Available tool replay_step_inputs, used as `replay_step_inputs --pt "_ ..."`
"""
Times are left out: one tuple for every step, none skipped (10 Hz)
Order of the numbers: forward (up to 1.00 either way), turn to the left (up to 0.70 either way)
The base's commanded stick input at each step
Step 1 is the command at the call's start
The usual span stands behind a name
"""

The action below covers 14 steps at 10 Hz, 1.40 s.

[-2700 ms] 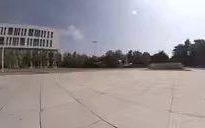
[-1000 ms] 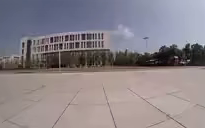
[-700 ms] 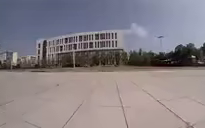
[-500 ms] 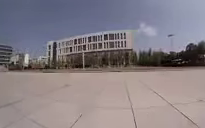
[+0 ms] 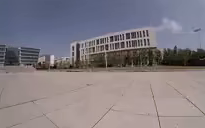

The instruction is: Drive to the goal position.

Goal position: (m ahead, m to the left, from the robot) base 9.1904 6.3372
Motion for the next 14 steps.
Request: replay_step_inputs --pt "0.34 0.69" --pt "0.34 0.69" --pt "0.34 0.69" --pt "0.34 0.69" --pt "0.34 0.69" --pt "0.34 0.69" --pt "0.34 0.69" --pt "0.34 0.69" --pt "0.34 0.69" --pt "0.34 0.67" --pt "0.34 0.58" --pt "0.34 0.28" --pt "0.33 0.20" --pt "0.19 0.09"
